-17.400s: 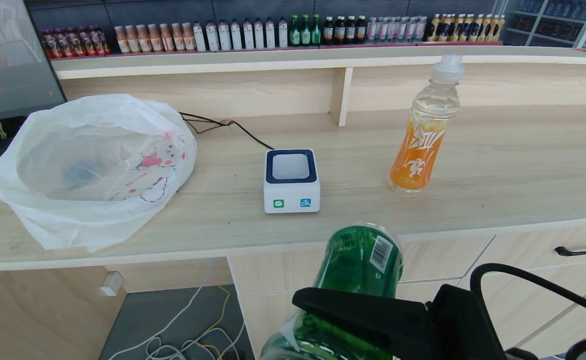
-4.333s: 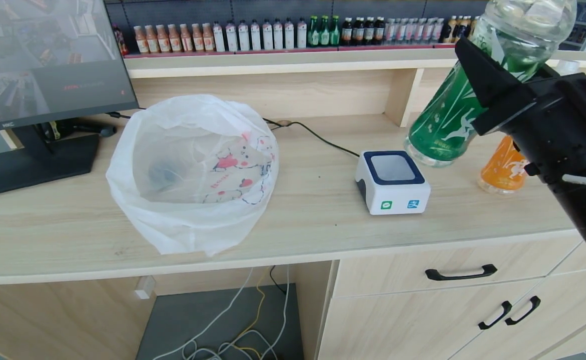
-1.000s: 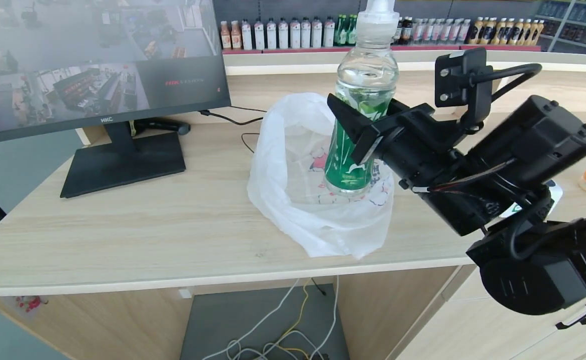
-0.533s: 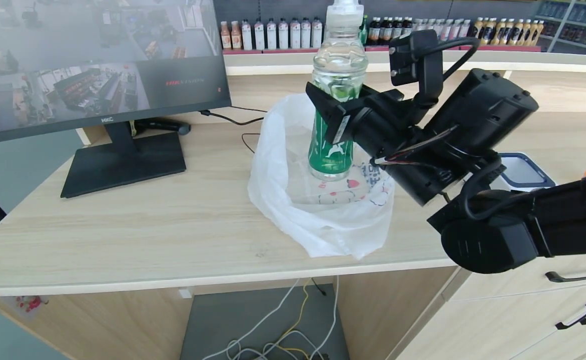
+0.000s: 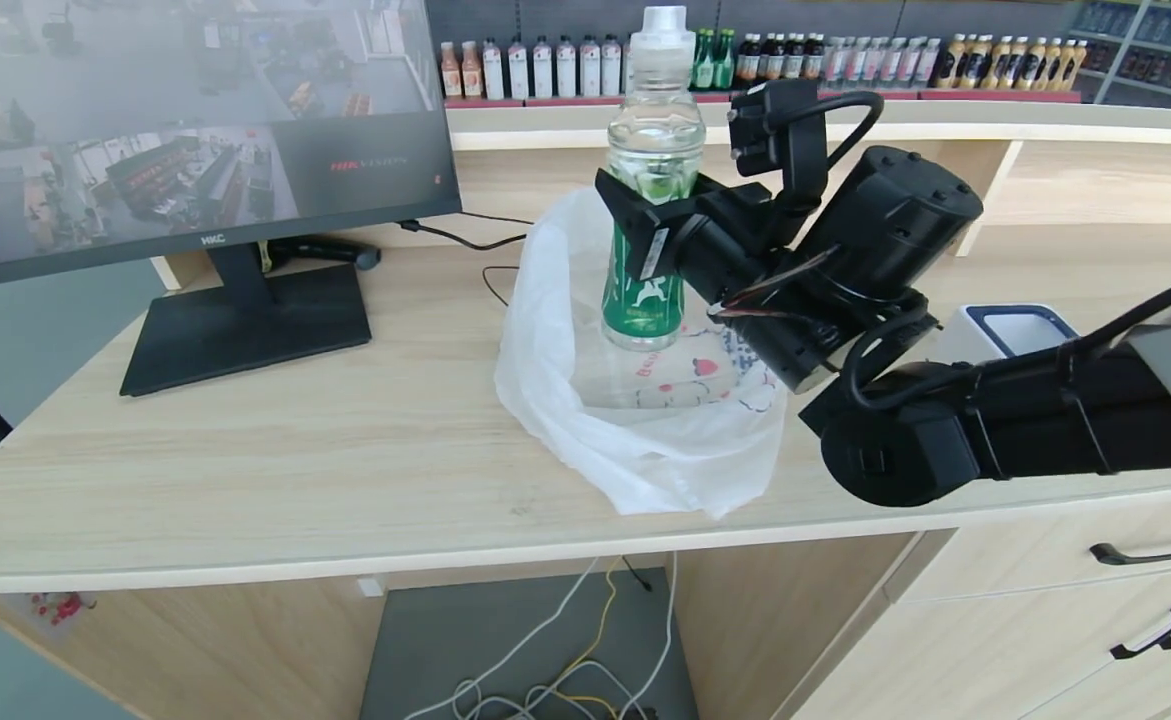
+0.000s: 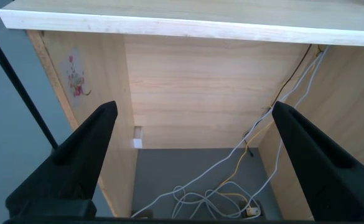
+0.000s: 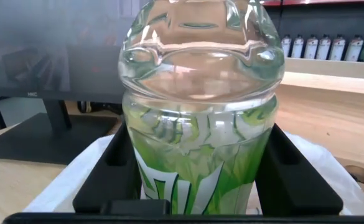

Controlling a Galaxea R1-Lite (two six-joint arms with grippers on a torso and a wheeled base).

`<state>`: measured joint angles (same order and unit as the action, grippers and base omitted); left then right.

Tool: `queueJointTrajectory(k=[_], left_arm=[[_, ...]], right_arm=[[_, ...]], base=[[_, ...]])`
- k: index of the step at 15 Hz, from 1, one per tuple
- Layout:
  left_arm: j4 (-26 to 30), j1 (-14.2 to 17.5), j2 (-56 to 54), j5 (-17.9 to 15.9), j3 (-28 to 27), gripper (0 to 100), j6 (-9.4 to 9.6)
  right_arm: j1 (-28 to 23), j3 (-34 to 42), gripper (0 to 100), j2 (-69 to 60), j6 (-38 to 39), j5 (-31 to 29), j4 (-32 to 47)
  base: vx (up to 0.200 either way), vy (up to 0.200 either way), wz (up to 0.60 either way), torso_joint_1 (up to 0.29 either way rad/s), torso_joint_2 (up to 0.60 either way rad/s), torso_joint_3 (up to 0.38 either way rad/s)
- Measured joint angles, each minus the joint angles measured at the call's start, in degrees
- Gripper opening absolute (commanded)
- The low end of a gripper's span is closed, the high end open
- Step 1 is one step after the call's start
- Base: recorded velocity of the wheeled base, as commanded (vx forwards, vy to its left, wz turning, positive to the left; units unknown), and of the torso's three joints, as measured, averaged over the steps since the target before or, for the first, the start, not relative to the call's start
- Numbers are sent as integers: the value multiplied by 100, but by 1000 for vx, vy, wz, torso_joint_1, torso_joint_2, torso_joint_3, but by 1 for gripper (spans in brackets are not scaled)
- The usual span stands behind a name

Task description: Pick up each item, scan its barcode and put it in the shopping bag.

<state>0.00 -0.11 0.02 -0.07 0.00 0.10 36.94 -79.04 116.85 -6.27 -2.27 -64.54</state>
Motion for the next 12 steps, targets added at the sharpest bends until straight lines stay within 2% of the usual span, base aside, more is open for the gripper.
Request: queueJointTrajectory(k=[3, 12], left_arm=[[0, 4, 0, -2, 0, 100, 0], [0, 0, 0, -2, 0, 100, 1]], right_arm=[[-59, -513, 0, 280, 0, -7, 268], [-260, -1162, 0, 887, 94, 24, 389]], base=[[0, 0, 0, 0, 0, 0], [0, 0, 0, 0, 0, 0]])
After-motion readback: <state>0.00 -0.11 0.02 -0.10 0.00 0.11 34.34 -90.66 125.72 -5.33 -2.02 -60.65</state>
